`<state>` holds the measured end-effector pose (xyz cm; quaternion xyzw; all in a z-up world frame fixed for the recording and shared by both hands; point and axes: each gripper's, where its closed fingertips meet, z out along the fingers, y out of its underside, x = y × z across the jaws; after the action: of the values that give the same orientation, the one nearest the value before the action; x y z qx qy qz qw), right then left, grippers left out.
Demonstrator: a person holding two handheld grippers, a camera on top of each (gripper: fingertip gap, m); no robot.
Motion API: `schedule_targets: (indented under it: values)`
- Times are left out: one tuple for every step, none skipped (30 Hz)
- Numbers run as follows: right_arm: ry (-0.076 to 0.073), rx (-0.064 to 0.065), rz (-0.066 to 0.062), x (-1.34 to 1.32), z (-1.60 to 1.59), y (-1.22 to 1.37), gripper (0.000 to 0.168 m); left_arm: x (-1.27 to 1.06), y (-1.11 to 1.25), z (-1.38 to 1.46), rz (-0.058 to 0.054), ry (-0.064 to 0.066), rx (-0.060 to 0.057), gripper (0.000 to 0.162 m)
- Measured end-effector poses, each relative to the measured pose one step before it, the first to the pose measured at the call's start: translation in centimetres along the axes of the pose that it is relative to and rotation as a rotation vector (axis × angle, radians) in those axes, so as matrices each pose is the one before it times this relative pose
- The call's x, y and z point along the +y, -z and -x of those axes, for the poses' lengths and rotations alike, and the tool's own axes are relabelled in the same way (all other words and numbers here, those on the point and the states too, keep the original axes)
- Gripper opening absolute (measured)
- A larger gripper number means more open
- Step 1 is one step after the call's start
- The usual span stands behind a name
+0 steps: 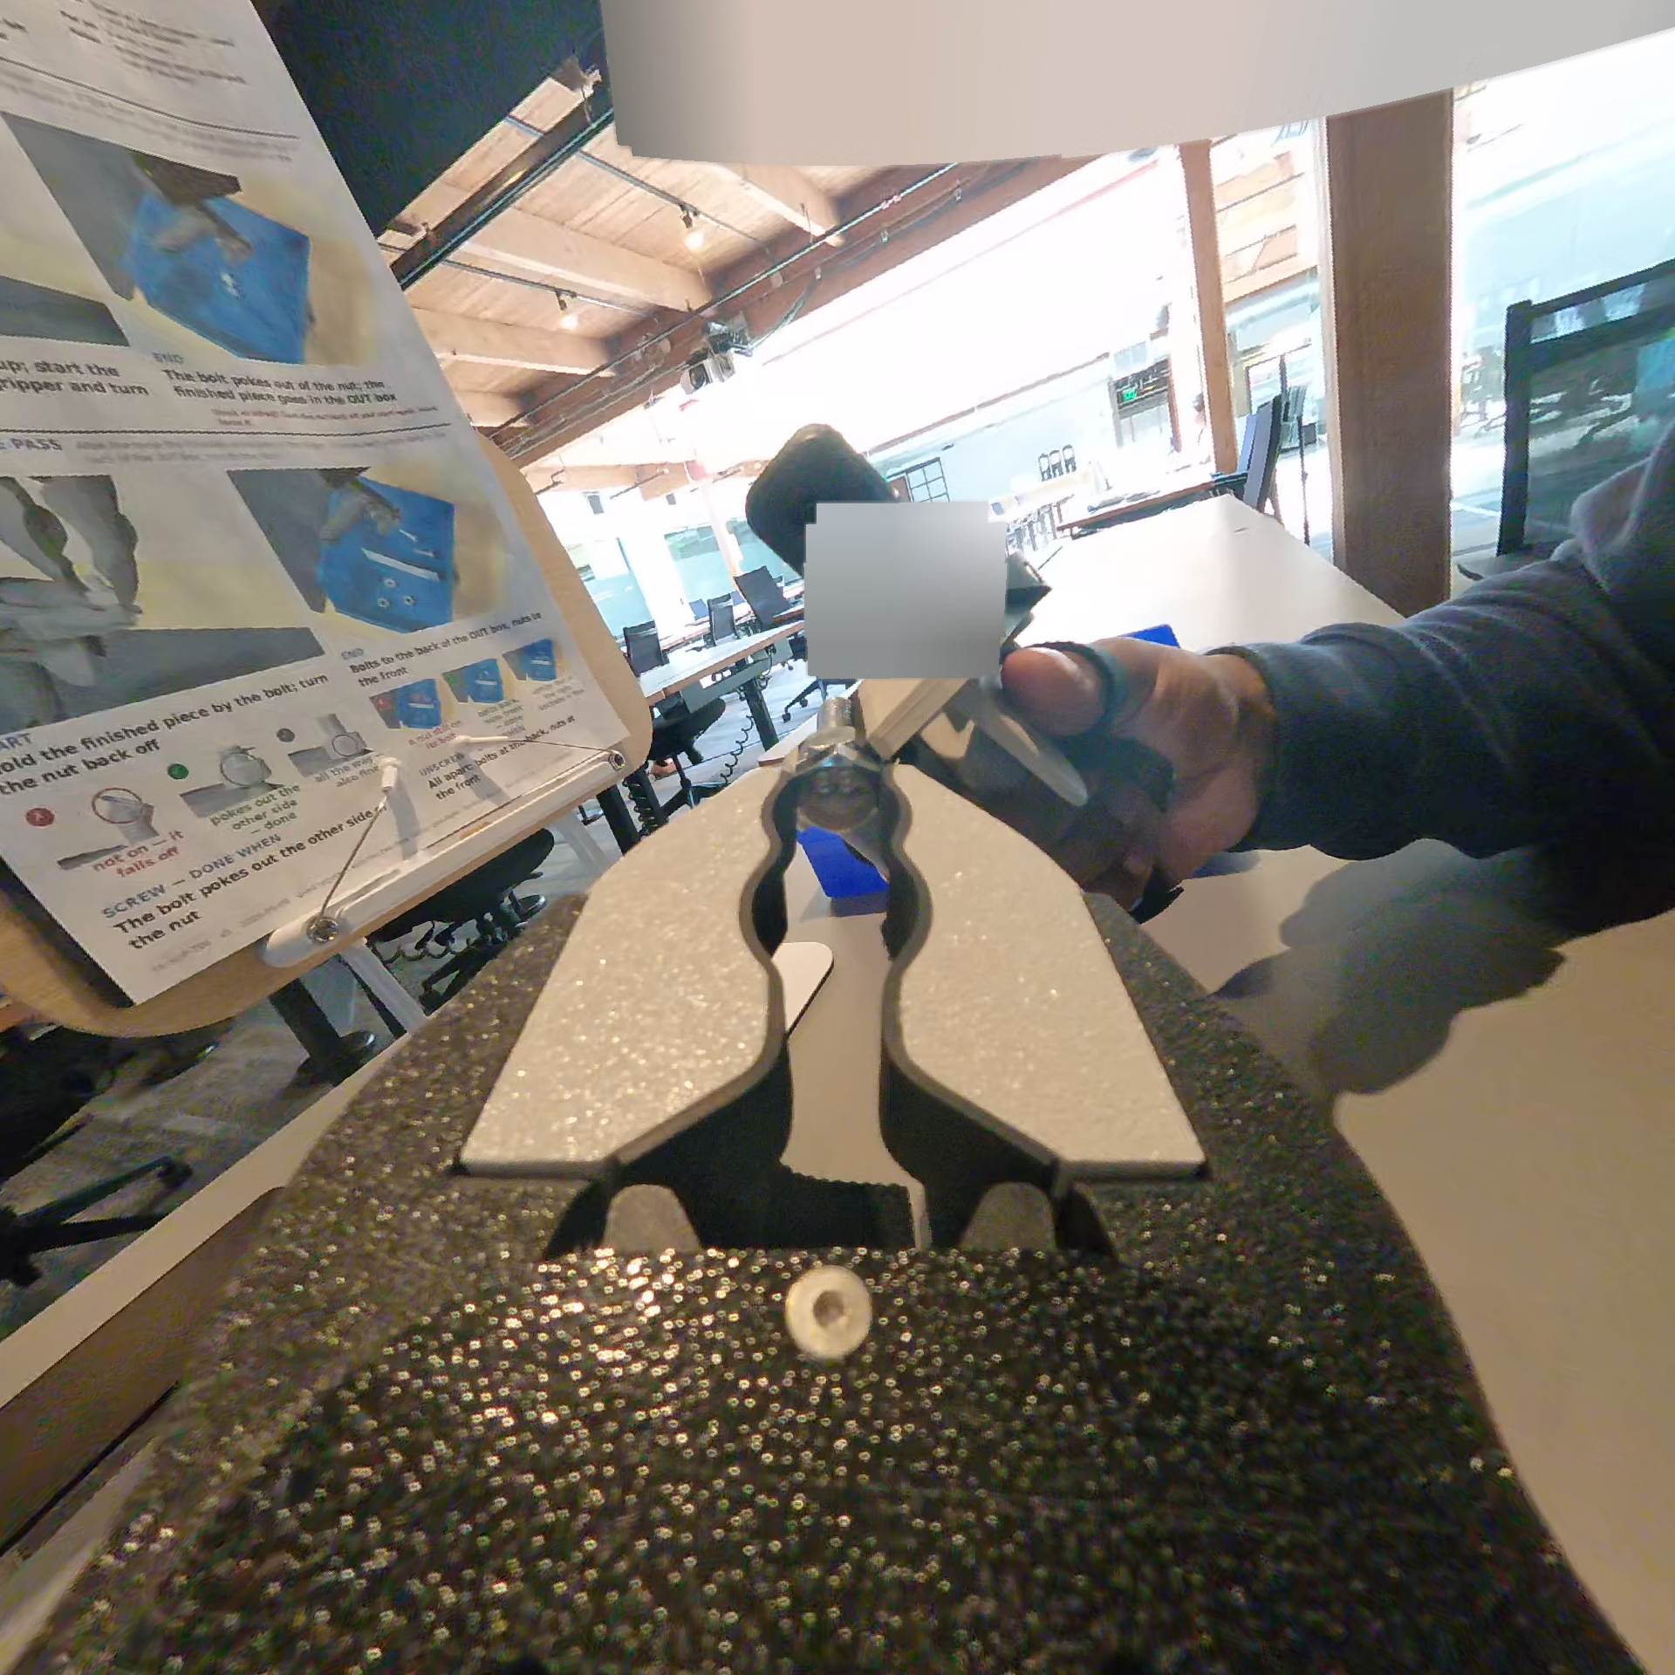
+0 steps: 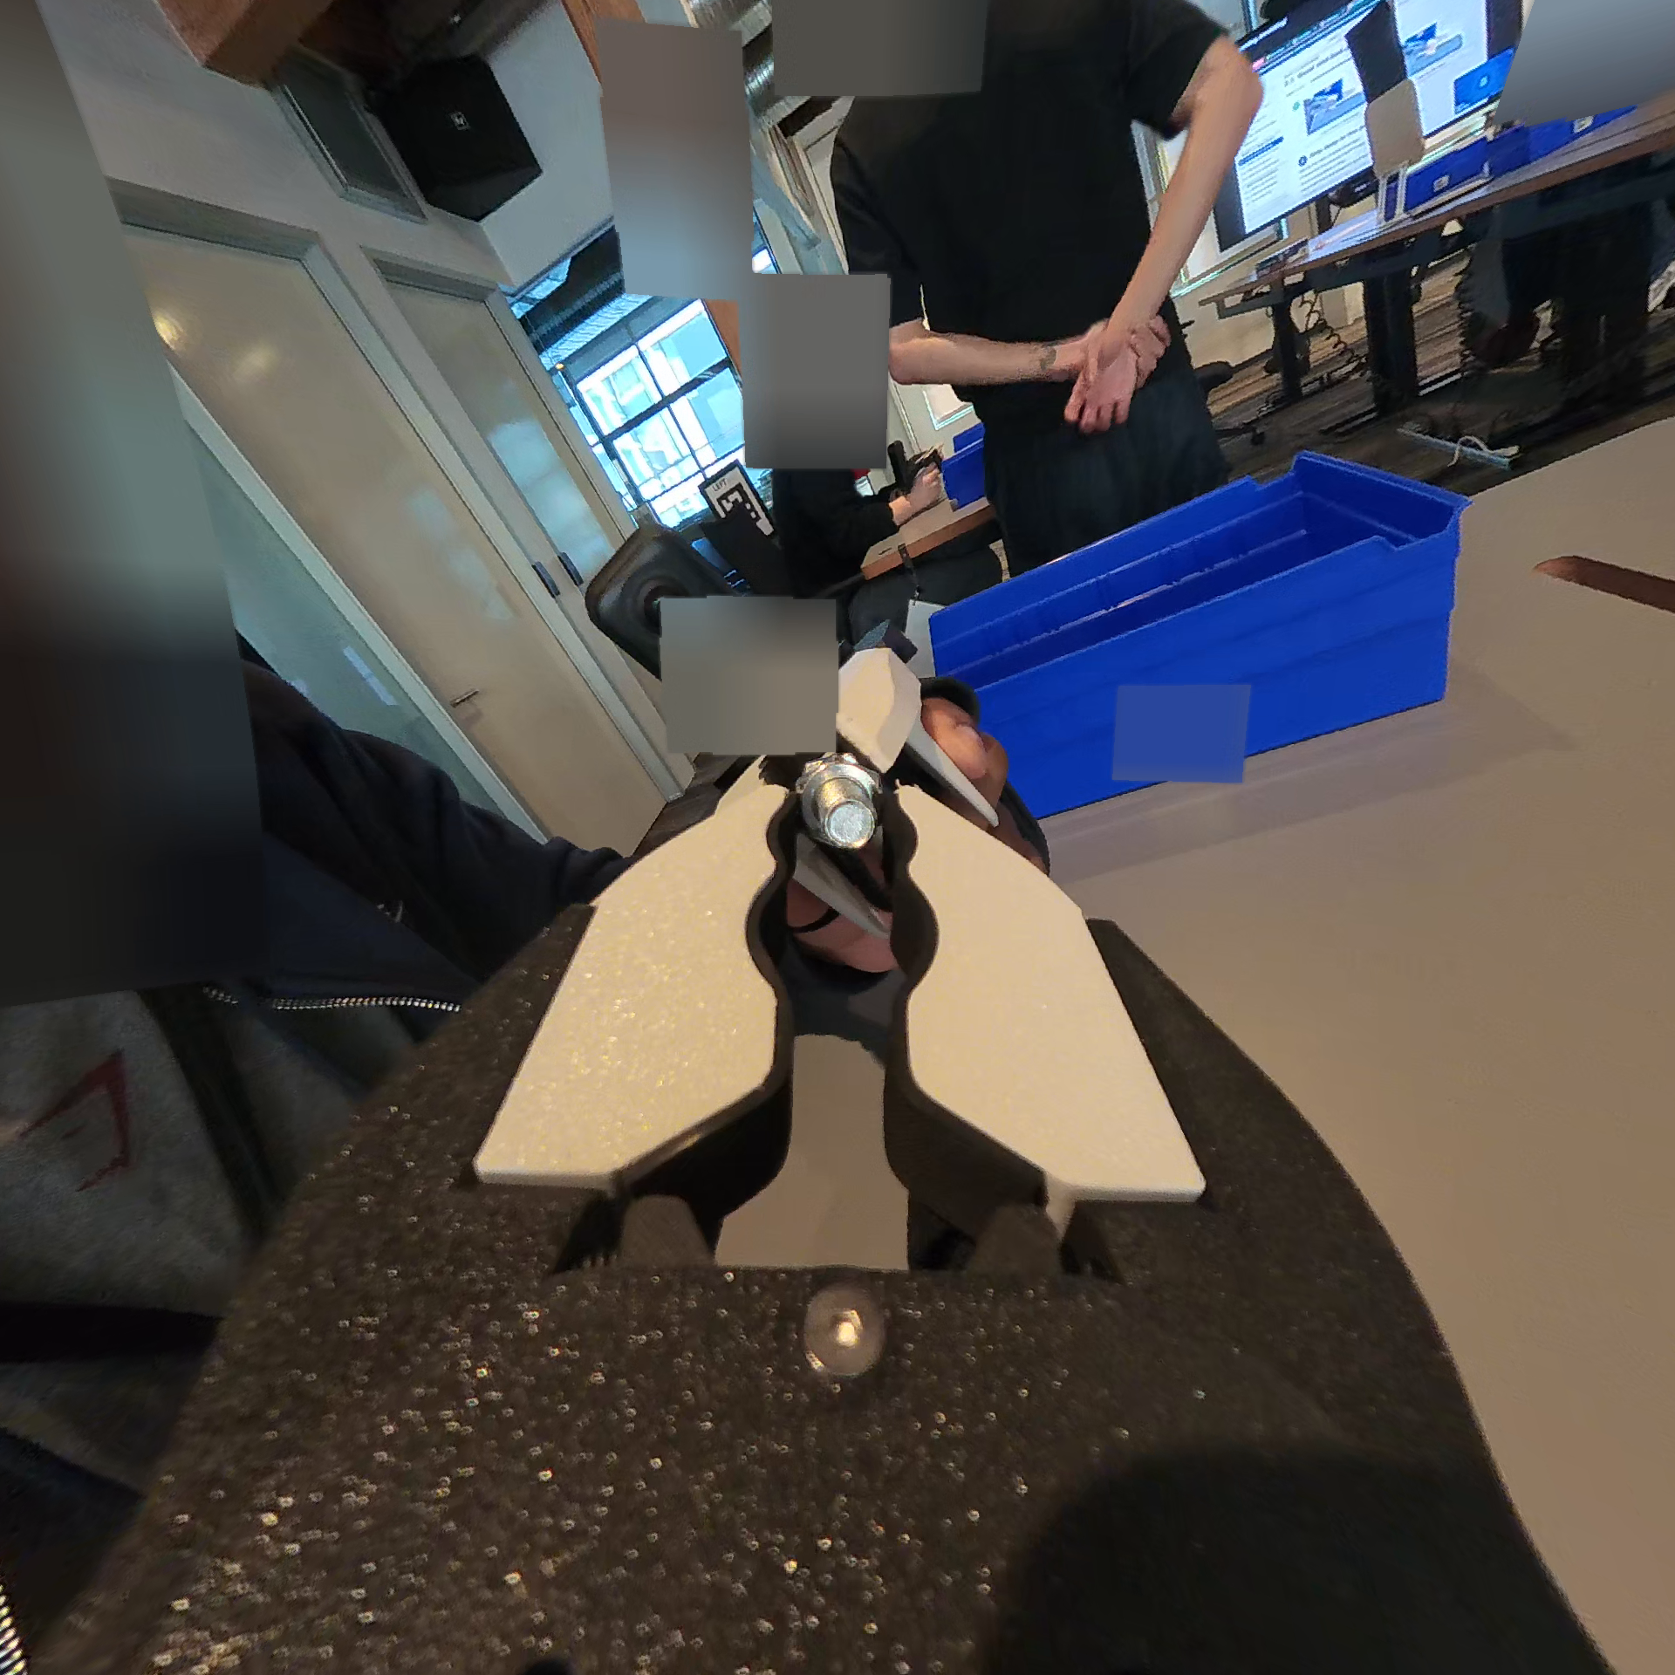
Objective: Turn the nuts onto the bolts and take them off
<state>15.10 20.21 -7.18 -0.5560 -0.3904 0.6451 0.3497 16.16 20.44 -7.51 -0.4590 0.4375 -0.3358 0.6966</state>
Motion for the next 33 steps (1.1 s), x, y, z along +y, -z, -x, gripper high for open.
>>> schedule_targets:
  values:
    - [-0.0004, 0.0001, -0.0002, -0.007, -0.006, 0.01, 0.017, 0.007, 0.0, 0.0, 0.0007, -0.0007, -0.0006, 0.017]
    - [0.0007, -0.0002, 0.0001, 0.014, 0.003, 0.01, 0.017, -0.002, 0.013, -0.005, -0.0003, 0.0011, 0.0011, 0.017]
    - [0.0009, 0.0003, 0.0002, -0.002, 0.004, -0.001, 0.017, -0.004, 0.0, -0.011, -0.0001, 0.0022, 0.0015, 0.017]
    - [0.001, 0.0001, -0.0001, -0.006, 0.006, 0.007, 0.017, -0.01, 0.006, 0.007, -0.0005, 0.0017, 0.0007, 0.017]
    - [0.0008, -0.0001, -0.0005, -0.012, 0.009, 0.004, 0.017, -0.017, 0.003, -0.007, -0.001, 0.0029, 0.0012, 0.017]
    - [0.0011, 0.0, -0.0011, -0.02, 0.008, 0.01, 0.017, -0.01, 0.003, -0.008, -0.0012, 0.0027, 0.0011, 0.017]
    - [0.0014, 0.0007, -0.0008, -0.025, 0.002, 0.011, 0.017, -0.018, 0.011, 0.006, -0.001, 0.0023, 0.0007, 0.017]
    - [0.0026, 0.0016, -0.0012, -0.026, -0.007, 0.027, 0.017, 0.0, 0.008, 0.006, -0.0004, 0.0013, 0.0007, 0.017]
    - [0.0028, 0.0022, -0.0004, -0.024, -0.014, 0.022, 0.017, 0.004, 0.005, 0.008, 0.0006, 0.0015, 0.0004, 0.017]
    - [0.0025, 0.003, 0.0012, 0.007, -0.027, 0.025, 0.017, 0.023, -0.008, -0.006, 0.0012, 0.0017, 0.0006, 0.017]
    - [0.0042, 0.004, 0.0013, -0.002, -0.026, 0.022, 0.016, 0.032, -0.004, 0.007, 0.0014, 0.0022, 0.001, 0.017]
    - [0.0061, 0.0036, 0.0021, 0.003, -0.001, 0.003, 0.016, 0.009, -0.001, -0.011, 0.0, 0.0032, 0.0015, 0.017]
    - [0.0038, 0.0019, 0.0025, 0.017, 0.008, 0.0, 0.016, -0.004, 0.002, -0.008, -0.001, 0.0024, 0.0019, 0.017]
    - [0.0022, 0.0018, 0.0024, 0.016, 0.001, 0.012, 0.016, 0.013, -0.004, -0.006, 0.0001, 0.0033, 0.0017, 0.017]
    - [0.0047, 0.0029, 0.0026, 0.023, -0.021, 0.023, 0.016, 0.026, -0.013, -0.014, 0.0016, 0.0038, 0.0016, 0.017]
    - [0.0062, 0.0029, 0.0031, 0.019, -0.006, 0.023, 0.016, 0.018, -0.017, -0.013, 0.0006, 0.0043, 0.0029, 0.017]
    - [0.0081, 0.0037, 0.0032, 0.023, 0.002, 0.021, 0.016, 0.022, -0.012, -0.024, -0.0009, 0.0069, 0.0039, 0.016]
    - [0.0124, 0.0061, 0.0026, 0.012, -0.015, 0.022, 0.016, 0.017, -0.011, 0.0, -0.0013, 0.0101, 0.0038, 0.017]
    - [0.0143, 0.0066, 0.0019, -0.001, 0.01, 0.014, 0.016, 0.004, -0.017, -0.016, -0.0026, 0.0129, 0.0052, 0.017]
    - [0.0136, 0.0056, 0.0013, -0.007, 0.013, 0.012, 0.016, -0.014, -0.008, -0.016, -0.0048, 0.0149, 0.0062, 0.017]
    - [0.0143, 0.0069, 0.0008, -0.018, 0.015, 0.018, 0.016, -0.025, -0.015, -0.014, -0.0056, 0.0164, 0.006, 0.016]
    - [0.0168, 0.0071, 0.0013, -0.017, 0.014, 0.001, 0.016, 0.003, -0.015, 0.01, -0.004, 0.0184, 0.0059, 0.016]
    - [0.0215, 0.0046, 0.0023, 0.0, 0.064, 0.016, 0.016, -0.008, -0.012, -0.043, -0.0056, 0.0212, 0.0109, 0.017]
    - [0.0235, 0.0074, 0.0033, -0.007, 0.036, 0.003, 0.016, -0.033, -0.006, -0.05, -0.0087, 0.0301, 0.0143, 0.017]
    - [0.0234, 0.0092, 0.0036, -0.017, 0.024, -0.003, 0.016, -0.02, -0.001, -0.022, -0.0081, 0.0258, 0.0111, 0.017]
    - [0.0194, 0.0073, 0.0039, -0.005, 0.02, 0.005, 0.016, -0.024, -0.008, -0.033, -0.0078, 0.0183, 0.0086, 0.016]
    - [0.0143, 0.0053, 0.0032, 0.004, 0.004, 0.005, 0.016, -0.002, -0.014, -0.019, -0.0053, 0.0165, 0.0065, 0.016]
    - [0.0112, 0.0025, 0.0016, -0.01, 0.019, 0.016, 0.016, -0.009, -0.019, -0.018, -0.0043, 0.016, 0.0067, 0.016]
    - [0.0073, -0.0014, 0.0016, 0.012, 0.02, 0.009, 0.016, 0.01, -0.007, -0.029, -0.0035, 0.0173, 0.0092, 0.016]
    - [0.0059, -0.0029, 0.0032, 0.042, -0.005, 0.013, 0.016, 0.039, -0.008, -0.025, -0.001, 0.0226, 0.0128, 0.016]
    - [0.0098, -0.0032, 0.0044, 0.064, 0.001, 0.03, 0.016, 0.073, -0.001, -0.04, 0.0002, 0.0299, 0.0176, 0.016]
    - [0.0155, -0.0043, 0.0051, 0.089, 0.052, 0.011, 0.016, 0.046, 0.001, -0.079, -0.0022, 0.0361, 0.0229, 0.016]
    - [0.0176, -0.0049, 0.0053, 0.082, 0.066, 0.001, 0.016, 0.046, 0.011, -0.062, -0.0046, 0.0353, 0.02, 0.016]
